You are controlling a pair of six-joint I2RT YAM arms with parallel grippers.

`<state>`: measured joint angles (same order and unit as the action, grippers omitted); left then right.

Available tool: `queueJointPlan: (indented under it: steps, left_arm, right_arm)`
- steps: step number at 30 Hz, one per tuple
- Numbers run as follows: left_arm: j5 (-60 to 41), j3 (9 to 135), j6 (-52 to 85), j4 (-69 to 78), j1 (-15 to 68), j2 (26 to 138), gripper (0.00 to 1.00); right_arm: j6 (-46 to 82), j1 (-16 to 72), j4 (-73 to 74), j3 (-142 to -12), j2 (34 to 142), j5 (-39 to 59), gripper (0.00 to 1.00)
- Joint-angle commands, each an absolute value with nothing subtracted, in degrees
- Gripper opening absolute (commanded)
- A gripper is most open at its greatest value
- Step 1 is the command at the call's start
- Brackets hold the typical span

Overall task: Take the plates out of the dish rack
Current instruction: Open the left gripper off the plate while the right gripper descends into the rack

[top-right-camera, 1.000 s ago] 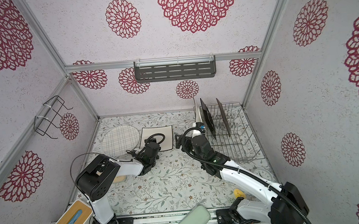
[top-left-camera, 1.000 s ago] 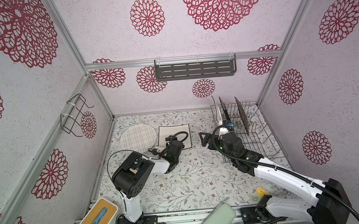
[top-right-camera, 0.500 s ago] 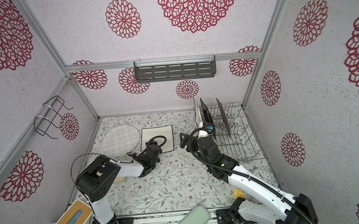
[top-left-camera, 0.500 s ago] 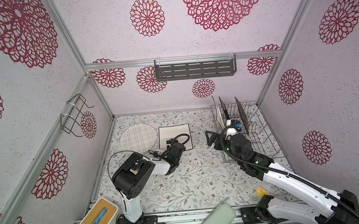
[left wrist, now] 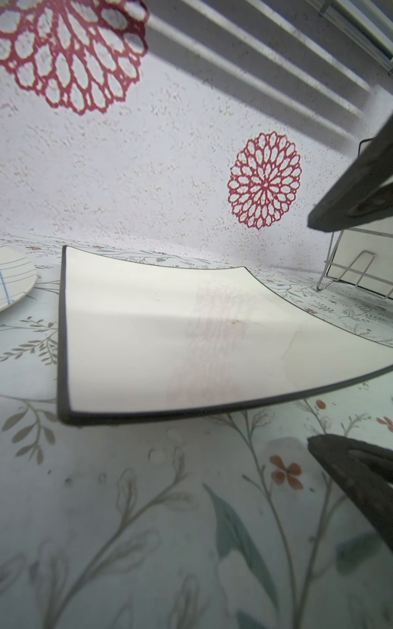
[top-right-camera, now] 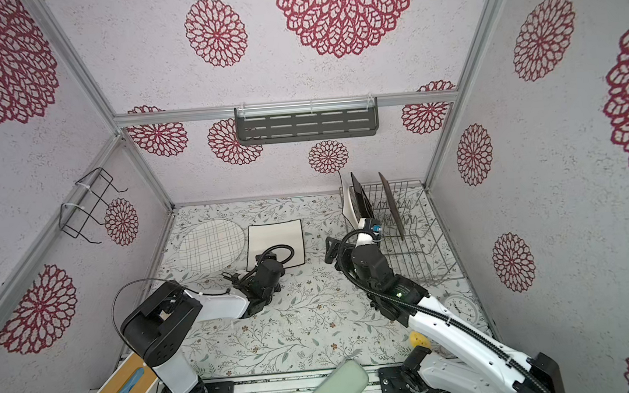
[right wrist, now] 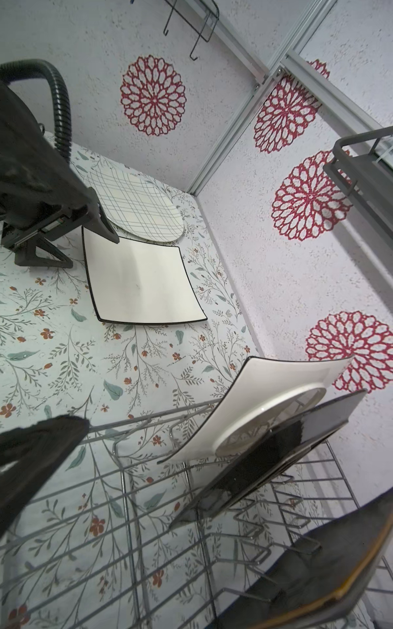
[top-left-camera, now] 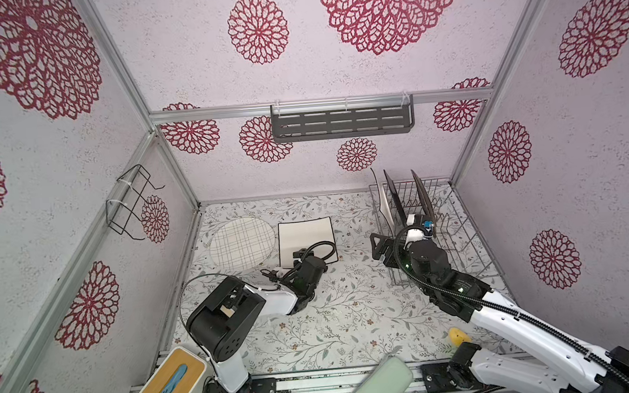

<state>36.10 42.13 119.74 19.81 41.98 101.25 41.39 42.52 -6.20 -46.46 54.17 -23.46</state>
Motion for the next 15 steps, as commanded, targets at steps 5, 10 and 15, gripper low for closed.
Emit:
queueJointPlan:
  steps: [5, 10, 15]
  left_arm:
    - [42.84, 43.44, 114.12, 9.9, 45.36, 94.84, 0.97]
    - [47.12, 46.54, 101.13, 5.25, 46.98, 91.91, 0.97]
    - [48.33, 47.15, 82.57, 8.32, 47.02, 87.67, 0.97]
  right_arm:
    - [31.82, 41.88, -17.98, -57.15, 54.53, -28.63, 0.99]
    - [27.16, 40.24, -23.2, -61.99, 55.64, -32.84, 0.99]
    - [23.53, 37.02, -27.95, -66.57, 57.96, -32.78, 0.99]
